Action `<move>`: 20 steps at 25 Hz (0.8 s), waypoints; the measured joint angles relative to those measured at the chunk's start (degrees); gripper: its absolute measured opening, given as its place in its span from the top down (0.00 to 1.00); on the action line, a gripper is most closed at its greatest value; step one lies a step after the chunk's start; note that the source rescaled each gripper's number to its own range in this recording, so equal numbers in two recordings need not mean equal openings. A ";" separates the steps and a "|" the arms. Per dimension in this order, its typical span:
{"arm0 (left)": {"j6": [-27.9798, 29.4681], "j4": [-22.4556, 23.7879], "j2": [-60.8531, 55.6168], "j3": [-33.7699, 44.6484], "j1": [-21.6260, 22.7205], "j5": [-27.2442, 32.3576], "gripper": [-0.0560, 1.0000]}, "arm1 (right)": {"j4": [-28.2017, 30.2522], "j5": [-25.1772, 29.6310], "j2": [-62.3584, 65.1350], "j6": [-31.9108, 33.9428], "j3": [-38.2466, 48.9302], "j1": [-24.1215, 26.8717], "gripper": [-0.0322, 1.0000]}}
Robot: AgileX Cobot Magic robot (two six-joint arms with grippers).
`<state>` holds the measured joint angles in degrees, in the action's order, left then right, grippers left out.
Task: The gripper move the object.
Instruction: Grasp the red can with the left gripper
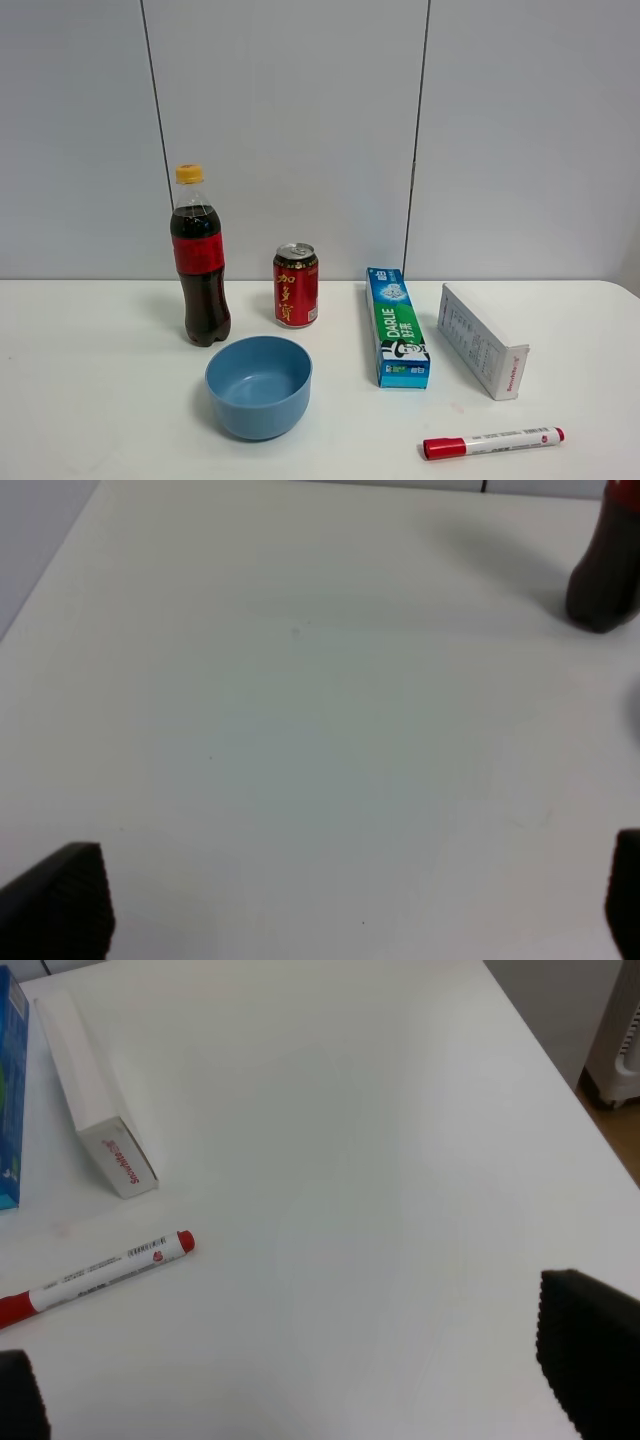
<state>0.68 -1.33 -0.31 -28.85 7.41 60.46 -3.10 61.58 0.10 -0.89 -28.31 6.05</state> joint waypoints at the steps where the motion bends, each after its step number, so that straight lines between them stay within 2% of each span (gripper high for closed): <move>1: 0.06 0.00 0.00 0.00 0.00 0.00 0.00 | 0.00 0.00 0.00 0.00 0.00 0.00 0.00; 20: 0.06 0.00 0.00 0.00 0.00 0.00 0.00 | 0.00 0.00 0.00 0.00 0.00 0.00 0.00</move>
<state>0.73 -1.33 -0.31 -28.85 7.41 60.46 -3.10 61.58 0.10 -0.89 -28.31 6.05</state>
